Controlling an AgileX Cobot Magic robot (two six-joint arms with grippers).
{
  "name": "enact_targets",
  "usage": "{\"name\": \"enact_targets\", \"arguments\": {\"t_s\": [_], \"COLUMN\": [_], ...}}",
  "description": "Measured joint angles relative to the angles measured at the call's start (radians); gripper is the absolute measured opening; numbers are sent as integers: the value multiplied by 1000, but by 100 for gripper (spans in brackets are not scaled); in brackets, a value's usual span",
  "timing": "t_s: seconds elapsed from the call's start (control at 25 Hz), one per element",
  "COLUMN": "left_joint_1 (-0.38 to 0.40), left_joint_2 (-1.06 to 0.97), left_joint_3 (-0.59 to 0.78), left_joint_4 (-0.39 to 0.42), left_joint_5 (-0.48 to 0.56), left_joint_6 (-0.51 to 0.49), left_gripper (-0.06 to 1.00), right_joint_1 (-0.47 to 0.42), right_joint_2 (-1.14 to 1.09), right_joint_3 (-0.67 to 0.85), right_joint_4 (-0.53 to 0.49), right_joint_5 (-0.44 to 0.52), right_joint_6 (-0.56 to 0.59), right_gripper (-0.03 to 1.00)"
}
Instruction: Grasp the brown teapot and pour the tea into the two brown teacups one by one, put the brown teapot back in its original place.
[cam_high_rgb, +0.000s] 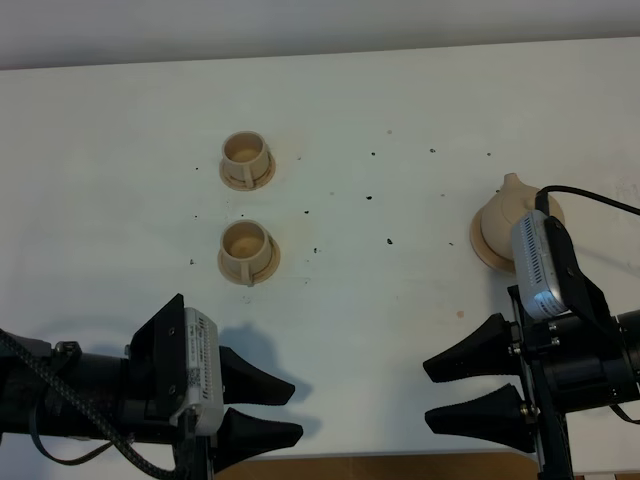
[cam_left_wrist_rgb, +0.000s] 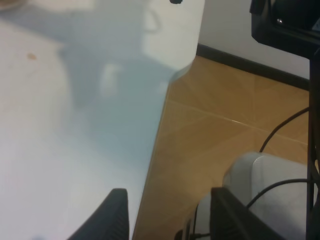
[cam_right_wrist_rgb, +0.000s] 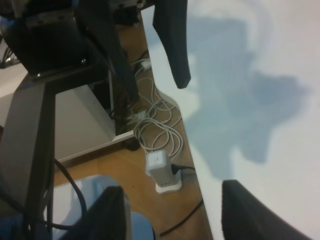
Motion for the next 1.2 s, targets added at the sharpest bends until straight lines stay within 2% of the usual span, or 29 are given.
{"name": "enact_targets", "arguments": {"t_s": [0.56, 0.64, 0.76, 0.88, 1.04, 1.2], "left_joint_1": [0, 0, 0, 0, 0, 0], "left_joint_2": [0, 0, 0, 0, -22, -96], "left_joint_3": [0, 0, 0, -11, -55, -132], "left_joint_4": [-7, -33, -118, -178, -187, -190], "left_joint_5": [-4, -5, -29, -80, -157, -270], "left_joint_6": [0, 0, 0, 0, -45, -181], "left_gripper": [39, 39, 39, 39, 39, 39], "right_joint_1": [0, 0, 0, 0, 0, 0], "right_joint_2": [0, 0, -10, -43, -126, -244], "right_joint_3": [0, 0, 0, 0, 0, -2], "right_joint_4": [7, 27, 90, 136, 165, 172], "right_joint_5": [0, 0, -9, -52, -158, -294], "right_joint_6": [4, 11, 41, 75, 147, 267], "right_gripper": [46, 46, 46, 46, 46, 46]}}
